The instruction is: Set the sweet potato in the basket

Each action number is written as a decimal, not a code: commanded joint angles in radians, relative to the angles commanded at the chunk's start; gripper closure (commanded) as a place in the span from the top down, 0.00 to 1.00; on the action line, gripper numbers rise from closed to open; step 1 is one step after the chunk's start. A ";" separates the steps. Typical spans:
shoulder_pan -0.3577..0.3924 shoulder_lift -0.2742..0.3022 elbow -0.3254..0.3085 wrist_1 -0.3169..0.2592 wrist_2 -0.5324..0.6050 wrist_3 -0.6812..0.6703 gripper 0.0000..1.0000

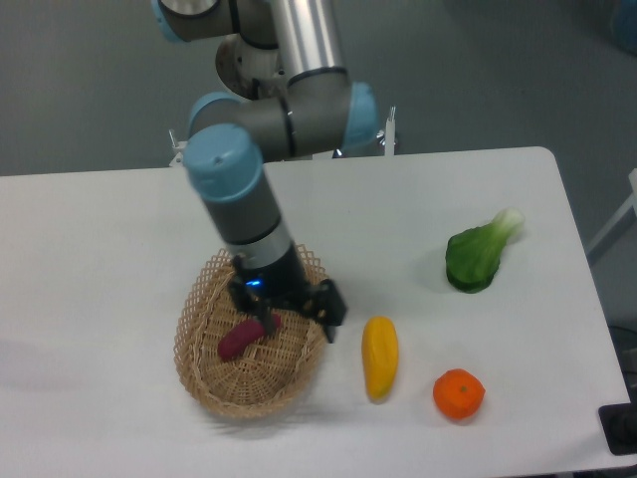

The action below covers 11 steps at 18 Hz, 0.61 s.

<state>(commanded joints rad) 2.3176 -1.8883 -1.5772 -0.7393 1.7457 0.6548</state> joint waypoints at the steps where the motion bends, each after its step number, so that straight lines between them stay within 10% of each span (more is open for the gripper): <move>1: 0.024 0.000 0.015 0.000 -0.002 0.017 1.00; 11: 0.233 0.037 0.101 -0.201 -0.049 0.446 1.00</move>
<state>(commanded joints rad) 2.5508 -1.8515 -1.4758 -0.9399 1.6966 1.1009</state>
